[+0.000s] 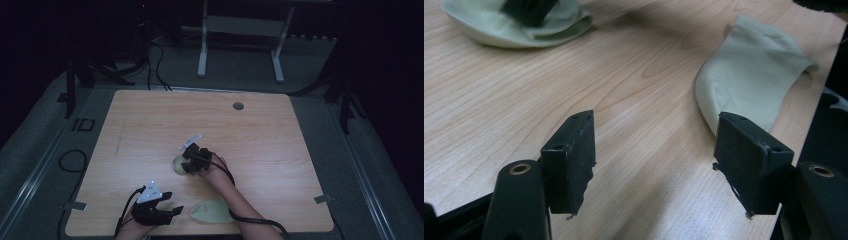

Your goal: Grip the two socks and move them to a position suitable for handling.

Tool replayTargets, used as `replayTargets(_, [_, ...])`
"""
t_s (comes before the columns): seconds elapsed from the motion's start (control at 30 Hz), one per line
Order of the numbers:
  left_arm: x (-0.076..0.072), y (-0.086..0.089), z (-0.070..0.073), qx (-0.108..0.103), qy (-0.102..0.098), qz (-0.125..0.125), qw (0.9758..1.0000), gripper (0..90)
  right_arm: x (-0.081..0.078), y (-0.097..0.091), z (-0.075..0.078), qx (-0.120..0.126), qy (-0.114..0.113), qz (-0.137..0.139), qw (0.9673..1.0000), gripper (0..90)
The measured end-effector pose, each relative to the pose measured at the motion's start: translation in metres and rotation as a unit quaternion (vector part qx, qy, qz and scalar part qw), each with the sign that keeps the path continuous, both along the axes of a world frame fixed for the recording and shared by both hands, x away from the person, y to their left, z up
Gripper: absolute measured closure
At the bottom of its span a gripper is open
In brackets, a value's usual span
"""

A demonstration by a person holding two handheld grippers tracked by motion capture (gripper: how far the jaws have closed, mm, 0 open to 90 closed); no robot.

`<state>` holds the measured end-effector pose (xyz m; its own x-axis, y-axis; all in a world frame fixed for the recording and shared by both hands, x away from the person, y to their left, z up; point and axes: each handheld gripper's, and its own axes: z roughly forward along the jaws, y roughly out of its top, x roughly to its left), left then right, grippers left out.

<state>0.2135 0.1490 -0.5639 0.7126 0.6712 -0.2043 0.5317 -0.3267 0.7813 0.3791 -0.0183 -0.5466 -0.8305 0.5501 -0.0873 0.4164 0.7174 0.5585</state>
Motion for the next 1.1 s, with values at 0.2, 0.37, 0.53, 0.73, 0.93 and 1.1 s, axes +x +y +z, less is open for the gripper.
replayTargets(0.2, [0.000, 0.000, -0.001, -0.001, 0.002, 0.000, 1.0000, 33.1, -0.005, 0.004, 0.001, -0.011, -0.010, 0.010, 0.9998, 78.9])
replayTargets(0.37, [0.000, 0.001, -0.001, -0.003, 0.002, 0.000, 1.0000, 33.1, -0.003, -0.001, 0.009, -0.006, -0.010, 0.003, 0.9999, 79.5])
replayTargets(0.53, [0.001, 0.001, -0.001, -0.003, 0.002, 0.000, 1.0000, 33.2, -0.004, -0.022, 0.042, 0.026, -0.024, -0.010, 0.9993, 79.5])
replayTargets(0.73, [0.001, 0.001, -0.002, -0.005, 0.006, 0.003, 1.0000, 33.2, -0.011, -0.046, 0.073, 0.043, -0.044, -0.017, 0.9980, 79.5])
replayTargets(0.93, [0.002, 0.000, -0.002, -0.004, 0.007, 0.003, 1.0000, 33.1, -0.024, -0.073, 0.089, 0.050, -0.059, -0.031, 0.9965, 79.5])
replayTargets(1.1, [0.002, 0.000, -0.002, -0.007, 0.009, 0.005, 0.9999, 33.1, -0.037, -0.093, 0.092, 0.056, -0.062, -0.042, 0.9956, 79.5])
